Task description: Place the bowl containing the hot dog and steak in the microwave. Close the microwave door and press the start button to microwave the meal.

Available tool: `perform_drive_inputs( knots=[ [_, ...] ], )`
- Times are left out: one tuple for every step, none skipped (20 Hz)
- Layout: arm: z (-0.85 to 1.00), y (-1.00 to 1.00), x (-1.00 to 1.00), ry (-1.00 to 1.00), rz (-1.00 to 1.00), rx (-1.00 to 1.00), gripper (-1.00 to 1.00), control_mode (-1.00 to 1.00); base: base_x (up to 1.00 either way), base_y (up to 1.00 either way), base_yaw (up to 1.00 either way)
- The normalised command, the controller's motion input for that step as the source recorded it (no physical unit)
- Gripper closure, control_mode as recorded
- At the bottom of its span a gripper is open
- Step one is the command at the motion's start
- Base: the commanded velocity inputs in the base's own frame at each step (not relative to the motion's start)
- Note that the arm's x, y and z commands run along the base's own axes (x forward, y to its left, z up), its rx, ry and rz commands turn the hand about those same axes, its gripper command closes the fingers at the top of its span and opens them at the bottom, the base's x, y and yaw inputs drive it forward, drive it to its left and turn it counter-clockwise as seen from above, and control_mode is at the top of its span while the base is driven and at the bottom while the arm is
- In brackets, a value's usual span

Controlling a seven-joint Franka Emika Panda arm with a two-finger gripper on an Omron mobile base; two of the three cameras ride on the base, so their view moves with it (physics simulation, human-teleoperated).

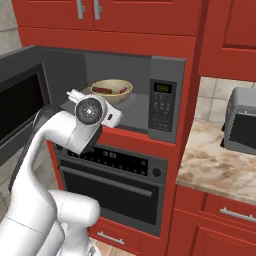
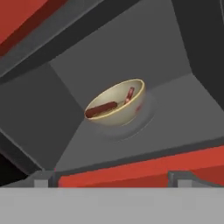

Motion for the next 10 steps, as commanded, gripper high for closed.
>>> perform_drive_inputs(
  knots=[
    [0.48,0.09,-1.00,0.00,0.33,-0.49,-1.00,-1.00,0.00,0.00,0.00],
    [0.45,0.13,-1.00,0.00,0.35,-0.52,-1.00,-1.00,0.00,0.00,0.00],
    [0.44,0.16,-1.00,0.00,0.35,-0.54,-1.00,-1.00,0.00,0.00,0.00],
    [0.41,0.20,-1.00,0.00,0.34,-0.57,-1.00,-1.00,0.00,0.00,0.00],
    [0.38,0.26,-1.00,0.00,0.33,-0.59,-1.00,-1.00,0.00,0.00,0.00],
    [0.34,0.31,-1.00,0.01,0.33,-0.61,-1.00,-1.00,0.00,0.00,0.00],
    [0.33,0.32,-1.00,0.03,0.34,-0.61,-1.00,-1.00,0.00,0.00,0.00],
    [0.33,0.31,-1.00,0.06,0.33,-0.61,-1.00,-1.00,0.00,0.00,0.00],
    [0.34,0.34,-1.00,0.09,0.33,-0.61,-1.00,-1.00,0.00,0.00,0.00],
    [0.33,0.34,-1.00,0.09,0.32,-0.62,-1.00,-1.00,0.00,0.00,0.00]
  ],
)
